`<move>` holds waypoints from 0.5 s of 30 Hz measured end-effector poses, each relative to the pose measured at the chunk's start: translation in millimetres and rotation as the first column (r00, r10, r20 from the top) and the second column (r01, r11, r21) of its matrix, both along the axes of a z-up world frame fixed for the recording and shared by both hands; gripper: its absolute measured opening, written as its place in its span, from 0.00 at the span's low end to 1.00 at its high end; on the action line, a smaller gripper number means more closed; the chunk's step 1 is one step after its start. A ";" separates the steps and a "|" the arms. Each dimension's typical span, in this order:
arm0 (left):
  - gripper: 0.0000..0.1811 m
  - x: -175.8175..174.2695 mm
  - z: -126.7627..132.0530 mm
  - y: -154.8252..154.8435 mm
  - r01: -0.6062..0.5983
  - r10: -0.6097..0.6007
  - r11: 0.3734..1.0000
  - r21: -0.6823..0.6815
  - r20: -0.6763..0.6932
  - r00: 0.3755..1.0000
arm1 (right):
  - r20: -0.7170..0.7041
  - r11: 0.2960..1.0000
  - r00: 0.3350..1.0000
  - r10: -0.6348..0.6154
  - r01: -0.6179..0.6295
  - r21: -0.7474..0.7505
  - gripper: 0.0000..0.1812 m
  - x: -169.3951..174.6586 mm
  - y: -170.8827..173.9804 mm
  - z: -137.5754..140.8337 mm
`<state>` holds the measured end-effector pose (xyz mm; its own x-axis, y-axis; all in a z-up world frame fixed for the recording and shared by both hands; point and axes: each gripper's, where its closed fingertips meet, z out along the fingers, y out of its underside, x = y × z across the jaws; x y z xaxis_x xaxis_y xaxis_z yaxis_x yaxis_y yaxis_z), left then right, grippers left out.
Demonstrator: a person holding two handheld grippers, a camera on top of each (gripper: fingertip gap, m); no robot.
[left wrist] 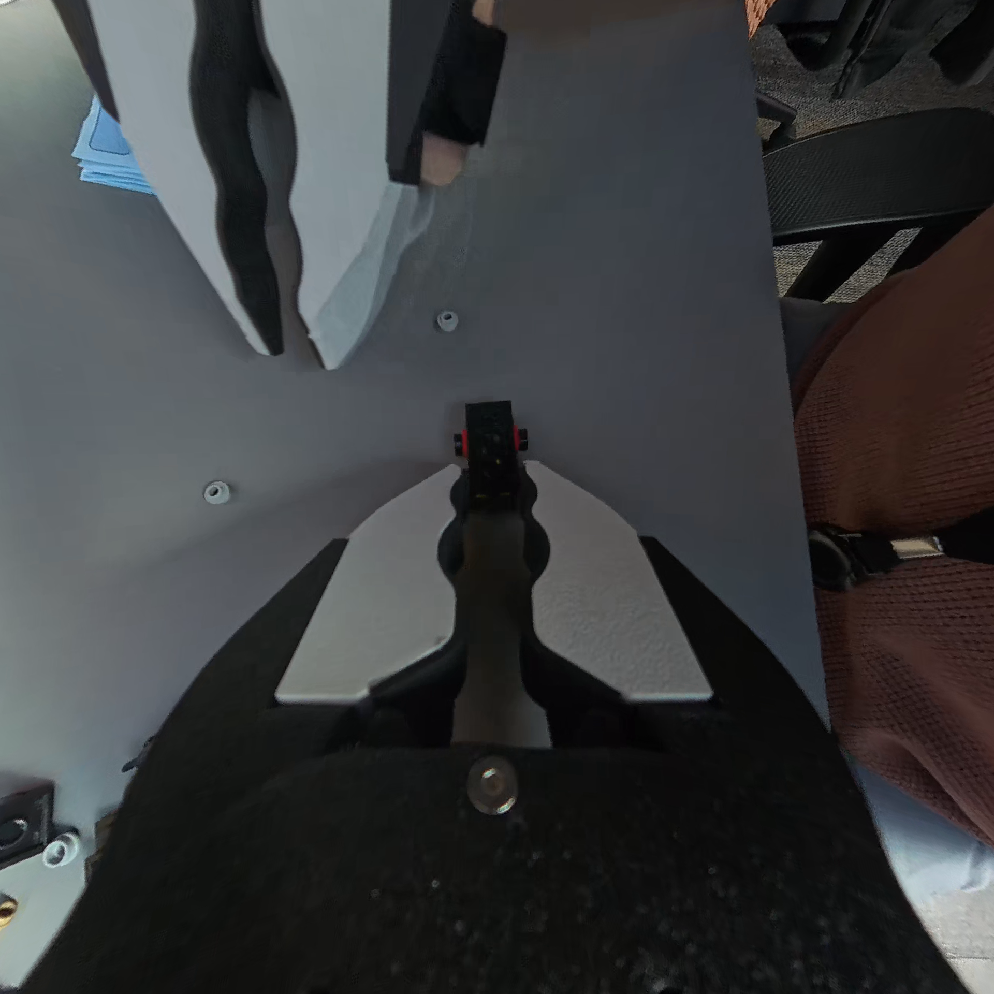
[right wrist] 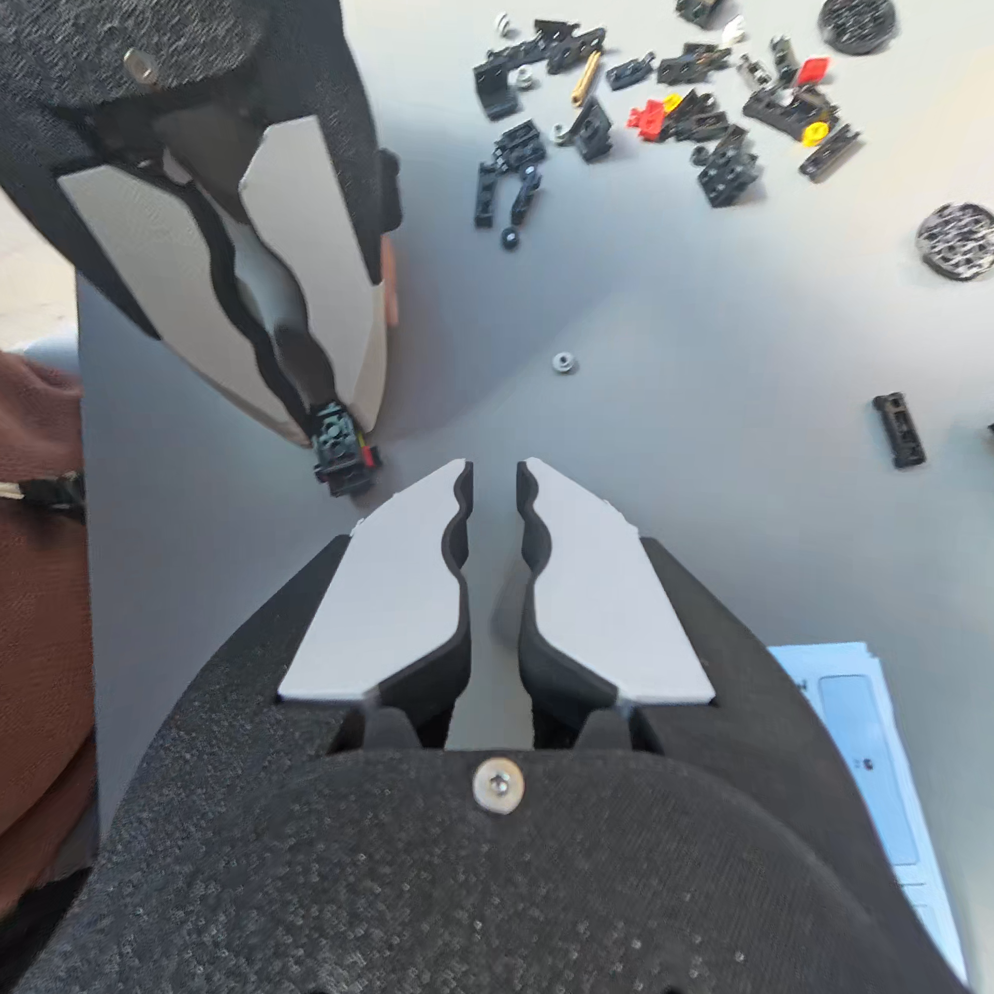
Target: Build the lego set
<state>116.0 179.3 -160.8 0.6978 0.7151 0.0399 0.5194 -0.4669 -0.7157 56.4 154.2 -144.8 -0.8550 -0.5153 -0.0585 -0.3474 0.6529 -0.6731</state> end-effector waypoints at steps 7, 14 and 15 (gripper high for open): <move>0.10 7.1 -0.2 -15.2 -0.018 0.018 1.000 0.001 0.021 1.000 | -0.085 0.996 0.994 0.067 -0.072 -0.050 0.08 -1.1 -51.2 -19.9; 0.09 -0.1 0.3 -35.2 -0.059 0.059 0.998 -0.015 0.025 0.998 | -0.108 0.994 0.989 0.099 -0.104 -0.043 0.04 -1.3 -54.0 -20.9; 0.09 -1.1 -0.3 -34.8 -0.056 0.056 0.998 -0.011 0.026 0.998 | -0.107 0.994 0.989 0.098 -0.103 -0.042 0.04 -1.9 -51.3 -20.2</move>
<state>114.9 144.4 -161.2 0.6553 0.7537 0.0503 0.5638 -0.4438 -0.6965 54.5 103.0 -165.0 -0.7989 -0.5990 0.0549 -0.4799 0.5796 -0.6586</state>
